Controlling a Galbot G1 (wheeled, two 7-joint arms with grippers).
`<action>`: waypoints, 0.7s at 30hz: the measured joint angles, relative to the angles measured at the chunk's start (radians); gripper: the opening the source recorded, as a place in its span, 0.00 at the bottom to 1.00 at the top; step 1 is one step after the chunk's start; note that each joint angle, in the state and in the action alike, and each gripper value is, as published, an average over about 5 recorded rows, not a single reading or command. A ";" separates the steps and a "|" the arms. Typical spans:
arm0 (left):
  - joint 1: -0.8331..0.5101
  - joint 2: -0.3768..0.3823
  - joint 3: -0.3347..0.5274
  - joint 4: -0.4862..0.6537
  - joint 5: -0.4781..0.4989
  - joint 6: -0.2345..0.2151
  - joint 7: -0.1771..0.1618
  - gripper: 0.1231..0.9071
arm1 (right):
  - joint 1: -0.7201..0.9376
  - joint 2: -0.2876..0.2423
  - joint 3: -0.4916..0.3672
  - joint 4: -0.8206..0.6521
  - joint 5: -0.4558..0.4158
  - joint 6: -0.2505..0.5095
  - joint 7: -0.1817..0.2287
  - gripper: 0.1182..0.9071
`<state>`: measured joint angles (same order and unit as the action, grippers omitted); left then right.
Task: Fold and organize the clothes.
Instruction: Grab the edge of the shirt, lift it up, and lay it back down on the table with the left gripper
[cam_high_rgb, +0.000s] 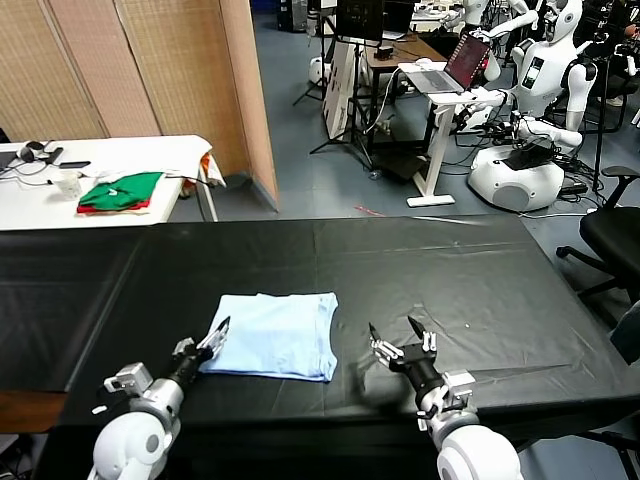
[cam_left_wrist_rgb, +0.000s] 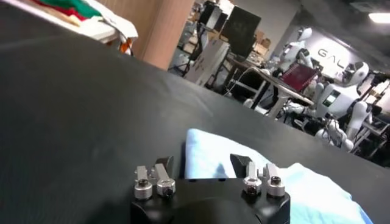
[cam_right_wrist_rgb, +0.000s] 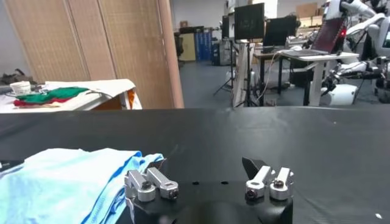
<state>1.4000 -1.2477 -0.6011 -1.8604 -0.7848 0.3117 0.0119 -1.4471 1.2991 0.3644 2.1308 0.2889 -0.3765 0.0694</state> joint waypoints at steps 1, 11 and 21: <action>0.001 -0.001 -0.002 0.001 -0.008 0.002 0.000 0.78 | 0.000 0.000 0.000 0.000 0.000 0.001 0.000 1.00; 0.004 -0.007 -0.019 -0.003 -0.102 0.038 -0.030 0.20 | -0.006 0.010 -0.001 -0.004 -0.005 0.011 0.001 1.00; 0.015 0.046 -0.058 -0.055 0.116 -0.013 -0.010 0.05 | -0.018 0.014 0.007 -0.014 -0.011 0.024 0.003 1.00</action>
<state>1.4155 -1.2021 -0.6591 -1.9155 -0.6685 0.2990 0.0016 -1.4650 1.3131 0.3717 2.1165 0.2774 -0.3521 0.0727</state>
